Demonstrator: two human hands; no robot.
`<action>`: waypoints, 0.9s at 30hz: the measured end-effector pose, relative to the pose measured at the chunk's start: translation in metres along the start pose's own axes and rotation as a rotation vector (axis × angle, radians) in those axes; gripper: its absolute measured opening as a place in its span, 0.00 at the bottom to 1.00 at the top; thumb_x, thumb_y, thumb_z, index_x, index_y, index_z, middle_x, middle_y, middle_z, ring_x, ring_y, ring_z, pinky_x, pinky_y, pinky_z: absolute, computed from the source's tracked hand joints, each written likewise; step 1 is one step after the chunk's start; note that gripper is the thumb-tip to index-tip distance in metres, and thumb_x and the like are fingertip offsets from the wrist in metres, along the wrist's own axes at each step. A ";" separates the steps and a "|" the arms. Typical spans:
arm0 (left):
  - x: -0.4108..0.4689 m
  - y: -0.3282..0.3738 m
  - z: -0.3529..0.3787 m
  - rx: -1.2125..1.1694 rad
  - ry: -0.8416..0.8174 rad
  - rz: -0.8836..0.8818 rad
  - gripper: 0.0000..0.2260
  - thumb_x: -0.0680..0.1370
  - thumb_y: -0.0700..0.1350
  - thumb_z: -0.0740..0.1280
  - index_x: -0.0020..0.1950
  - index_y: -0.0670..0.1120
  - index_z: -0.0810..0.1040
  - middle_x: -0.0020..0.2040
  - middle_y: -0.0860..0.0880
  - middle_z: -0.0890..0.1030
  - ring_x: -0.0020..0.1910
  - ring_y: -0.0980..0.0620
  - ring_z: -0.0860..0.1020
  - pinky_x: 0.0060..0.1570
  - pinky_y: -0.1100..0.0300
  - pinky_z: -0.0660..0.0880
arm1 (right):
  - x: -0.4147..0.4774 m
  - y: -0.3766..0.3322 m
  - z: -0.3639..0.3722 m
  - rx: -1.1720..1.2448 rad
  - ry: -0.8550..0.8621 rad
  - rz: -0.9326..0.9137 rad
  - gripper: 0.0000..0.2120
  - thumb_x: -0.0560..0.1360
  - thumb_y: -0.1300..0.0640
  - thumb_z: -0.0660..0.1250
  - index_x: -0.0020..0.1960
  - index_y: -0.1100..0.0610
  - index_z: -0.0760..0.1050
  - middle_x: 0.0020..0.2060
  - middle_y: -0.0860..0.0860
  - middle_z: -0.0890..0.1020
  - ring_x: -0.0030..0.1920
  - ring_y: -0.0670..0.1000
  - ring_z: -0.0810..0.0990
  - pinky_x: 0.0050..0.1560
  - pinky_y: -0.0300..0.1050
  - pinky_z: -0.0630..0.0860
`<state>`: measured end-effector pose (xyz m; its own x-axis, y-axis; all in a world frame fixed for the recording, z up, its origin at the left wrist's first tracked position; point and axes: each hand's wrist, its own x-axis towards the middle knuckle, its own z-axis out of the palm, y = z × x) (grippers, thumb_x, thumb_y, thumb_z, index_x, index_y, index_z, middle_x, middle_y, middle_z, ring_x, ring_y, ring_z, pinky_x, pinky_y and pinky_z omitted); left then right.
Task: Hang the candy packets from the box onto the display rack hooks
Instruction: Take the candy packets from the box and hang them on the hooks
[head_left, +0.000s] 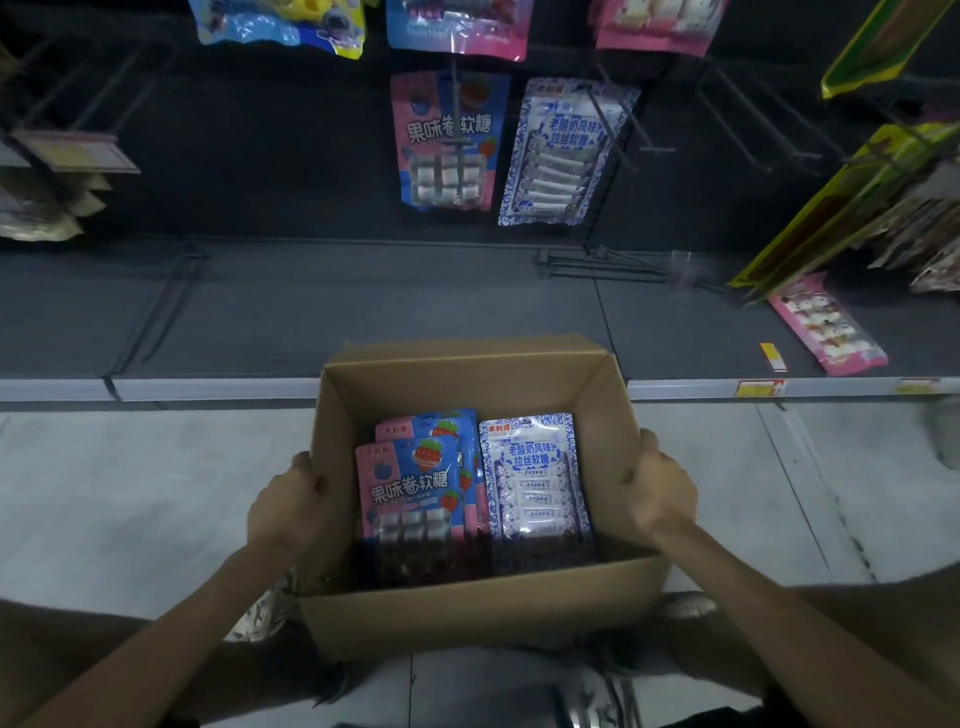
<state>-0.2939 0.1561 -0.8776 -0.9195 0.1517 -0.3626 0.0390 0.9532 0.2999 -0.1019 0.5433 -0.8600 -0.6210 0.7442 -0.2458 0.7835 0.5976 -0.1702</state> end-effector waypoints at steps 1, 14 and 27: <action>-0.002 0.001 0.003 -0.033 0.017 0.004 0.15 0.84 0.47 0.63 0.68 0.43 0.69 0.55 0.40 0.83 0.45 0.40 0.80 0.47 0.48 0.76 | -0.003 -0.005 0.002 0.021 0.013 -0.011 0.27 0.80 0.59 0.67 0.76 0.59 0.62 0.59 0.61 0.81 0.55 0.65 0.83 0.51 0.57 0.79; -0.006 0.016 0.017 -0.159 0.223 0.181 0.36 0.80 0.54 0.71 0.81 0.47 0.55 0.70 0.37 0.72 0.58 0.35 0.79 0.53 0.40 0.80 | -0.015 -0.045 0.044 -0.306 0.164 -0.382 0.39 0.71 0.58 0.76 0.80 0.56 0.67 0.76 0.63 0.68 0.80 0.66 0.62 0.81 0.69 0.53; 0.000 0.009 0.032 -0.063 0.250 0.205 0.44 0.77 0.51 0.74 0.84 0.43 0.50 0.72 0.40 0.71 0.57 0.41 0.79 0.51 0.47 0.81 | -0.013 -0.165 0.115 0.278 -0.603 -0.137 0.23 0.77 0.52 0.76 0.69 0.54 0.73 0.59 0.50 0.83 0.55 0.54 0.82 0.59 0.46 0.79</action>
<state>-0.2808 0.1732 -0.9035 -0.9629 0.2622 -0.0633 0.2160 0.8902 0.4012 -0.2208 0.4002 -0.9386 -0.6587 0.3225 -0.6798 0.7245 0.5157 -0.4573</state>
